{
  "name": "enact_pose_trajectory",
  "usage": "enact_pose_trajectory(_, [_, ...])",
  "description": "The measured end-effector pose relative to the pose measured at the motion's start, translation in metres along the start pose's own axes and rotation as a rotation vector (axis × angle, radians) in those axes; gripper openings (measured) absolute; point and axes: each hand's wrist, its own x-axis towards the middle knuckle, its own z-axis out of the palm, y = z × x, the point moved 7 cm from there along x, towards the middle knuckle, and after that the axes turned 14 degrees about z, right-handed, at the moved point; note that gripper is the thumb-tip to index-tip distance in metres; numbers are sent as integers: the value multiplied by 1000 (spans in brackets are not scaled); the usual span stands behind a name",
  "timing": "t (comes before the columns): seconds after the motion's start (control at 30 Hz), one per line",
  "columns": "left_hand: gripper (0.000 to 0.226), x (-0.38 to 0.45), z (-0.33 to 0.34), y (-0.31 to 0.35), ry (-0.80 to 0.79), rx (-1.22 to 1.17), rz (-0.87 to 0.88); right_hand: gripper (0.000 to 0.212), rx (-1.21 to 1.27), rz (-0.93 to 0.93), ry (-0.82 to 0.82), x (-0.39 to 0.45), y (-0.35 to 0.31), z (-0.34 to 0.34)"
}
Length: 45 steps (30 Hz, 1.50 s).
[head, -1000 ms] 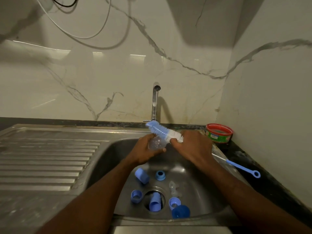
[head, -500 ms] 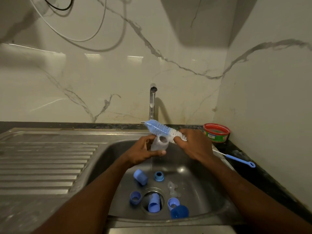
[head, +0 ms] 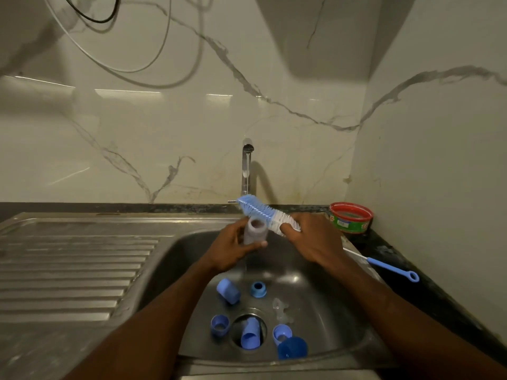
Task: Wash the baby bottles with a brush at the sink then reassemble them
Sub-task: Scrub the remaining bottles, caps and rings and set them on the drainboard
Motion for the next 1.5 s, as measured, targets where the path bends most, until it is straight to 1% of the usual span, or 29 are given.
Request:
enact_pose_trajectory(0.07, [48,1,-15,-6,121,89,8,46,-21,21,11,1,3,-1])
enact_pose_trajectory(0.13, [47,0,-16,-6,128,146,27,47,-25,25,16,-1,1,1])
enact_pose_trajectory(0.17, [48,-1,-10,-3,84,153,34,46,-22,21,16,-2,-1,2])
enact_pose_trajectory(0.27, [51,-3,18,4,-136,145,66,43,-27,9,18,-6,-8,7])
enact_pose_trajectory(0.3, [52,-3,25,4,-178,153,93,43,-30,14,18,-6,-8,7])
enact_pose_trajectory(0.33, [52,-2,29,6,-180,156,117,43,-27,26,18,-5,-7,6])
enact_pose_trajectory(0.4, [49,1,24,5,-105,142,112,42,-29,43,25,-3,-1,3])
enact_pose_trajectory(0.43, [42,1,18,2,-48,122,79,42,-46,46,33,-3,1,2])
enact_pose_trajectory(0.5, [23,0,5,-5,77,51,-10,43,-79,49,38,-3,4,-1])
enact_pose_trajectory(0.53, [17,-1,-1,-10,137,4,-65,43,-86,43,40,-5,4,-1])
enact_pose_trajectory(0.57, [17,-4,-6,-16,178,-36,-123,42,-89,29,47,-7,2,-1])
enact_pose_trajectory(0.6, [24,-6,-7,-20,187,-61,-172,40,-92,9,57,-10,-1,-1])
enact_pose_trajectory(0.63, [32,-8,-7,-24,169,-60,-212,38,-96,-18,70,-12,-5,1])
enact_pose_trajectory(0.67, [36,-8,-5,-25,135,-50,-229,34,-109,-51,79,-15,-10,3])
enact_pose_trajectory(0.73, [32,-7,2,-19,60,-34,-184,27,-146,-121,86,-18,-20,7])
enact_pose_trajectory(0.83, [43,0,13,-7,-34,38,-77,15,-187,-215,102,-19,-34,12])
enact_pose_trajectory(0.93, [47,2,10,-12,-29,87,-82,23,-299,-283,173,-19,-38,13])
enact_pose_trajectory(1.0, [62,-3,3,-25,23,51,-156,24,-339,-279,209,-16,-33,9])
enact_pose_trajectory(1.03, [66,-6,-1,-30,66,22,-207,23,-339,-272,199,-13,-28,7])
enact_pose_trajectory(1.1, [63,-11,-9,-36,127,5,-284,23,-309,-231,141,-8,-18,7])
enact_pose_trajectory(1.13, [61,-11,-11,-35,127,16,-283,23,-301,-208,123,-7,-14,6])
enact_pose_trajectory(1.17, [61,-9,-9,-34,98,32,-254,23,-300,-199,112,-6,-12,7])
enact_pose_trajectory(1.23, [64,-7,0,-26,-15,94,-160,26,-275,-218,67,-10,-16,8])
enact_pose_trajectory(1.27, [66,-7,7,-23,-72,143,-136,29,-262,-243,36,-14,-21,10])
enact_pose_trajectory(1.33, [71,-7,17,-23,-136,257,-140,38,-306,-312,37,-22,-36,14])
enact_pose_trajectory(1.4, [81,-4,15,-22,-99,392,-151,41,-324,-305,63,-22,-43,14])
enact_pose_trajectory(1.43, [82,-3,9,-21,-53,455,-169,37,-309,-283,70,-19,-42,14])
enact_pose_trajectory(1.5, [70,-4,-10,-23,66,524,-232,27,-291,-232,97,-15,-34,10])
